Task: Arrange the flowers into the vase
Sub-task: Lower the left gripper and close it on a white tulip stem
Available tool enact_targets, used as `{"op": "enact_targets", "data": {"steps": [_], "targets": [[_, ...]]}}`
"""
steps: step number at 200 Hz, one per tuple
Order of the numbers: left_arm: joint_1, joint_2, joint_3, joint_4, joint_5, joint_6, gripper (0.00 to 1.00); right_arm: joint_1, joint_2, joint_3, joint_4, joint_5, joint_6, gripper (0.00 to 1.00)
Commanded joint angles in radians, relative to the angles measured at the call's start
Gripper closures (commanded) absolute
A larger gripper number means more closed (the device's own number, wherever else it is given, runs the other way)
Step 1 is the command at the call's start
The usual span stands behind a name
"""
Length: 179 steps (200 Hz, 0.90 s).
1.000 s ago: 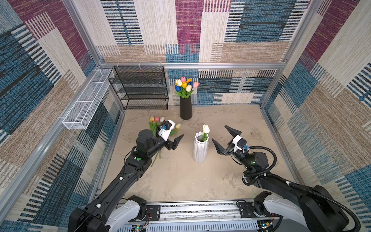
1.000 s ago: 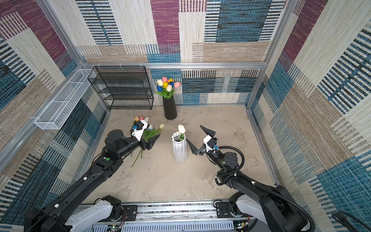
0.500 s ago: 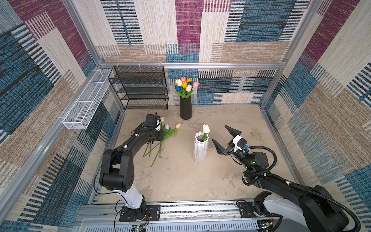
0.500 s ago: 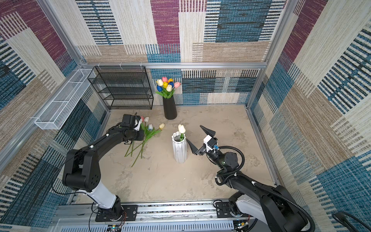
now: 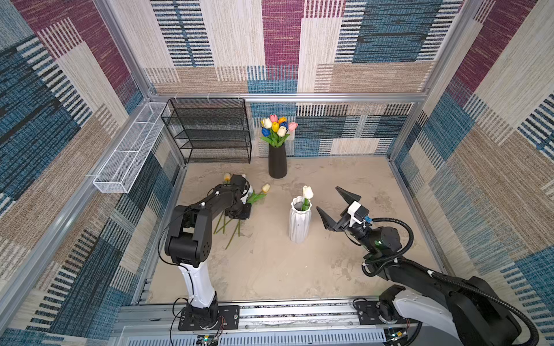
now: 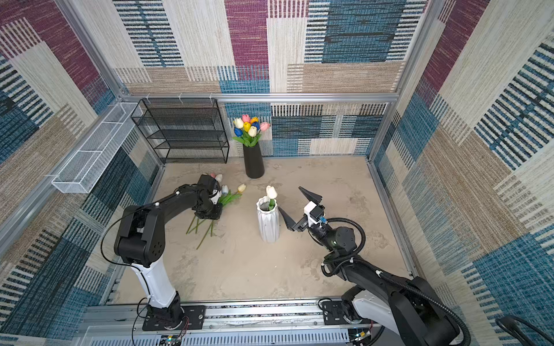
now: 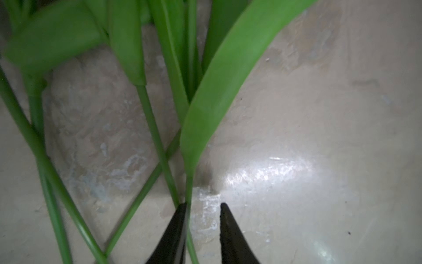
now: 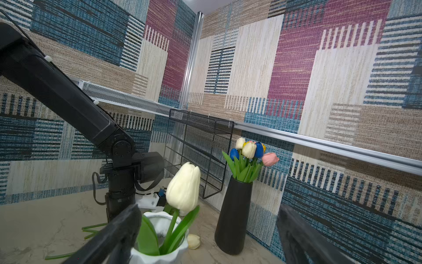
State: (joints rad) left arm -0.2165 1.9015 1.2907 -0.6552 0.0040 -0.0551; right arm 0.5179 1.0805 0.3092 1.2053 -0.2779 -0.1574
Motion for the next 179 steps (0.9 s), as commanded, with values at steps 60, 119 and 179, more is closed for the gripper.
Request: {"op": "enact_targets", "data": {"steps": [60,119,179], "targets": [[-0.018,-0.019,0.025,-0.036,-0.029,0.009,1.0,0.002,-0.003,-0.004,0.018,0.011,0.003,0.04],[-0.032,-0.232,-0.012,-0.024,0.041,-0.003,1.0,0.002,-0.004,-0.01,0.023,0.016,0.006,0.04],[-0.036,-0.101,0.007,-0.12,0.006,0.008,0.56,0.002,-0.003,-0.015,0.03,0.013,0.016,0.04]]}}
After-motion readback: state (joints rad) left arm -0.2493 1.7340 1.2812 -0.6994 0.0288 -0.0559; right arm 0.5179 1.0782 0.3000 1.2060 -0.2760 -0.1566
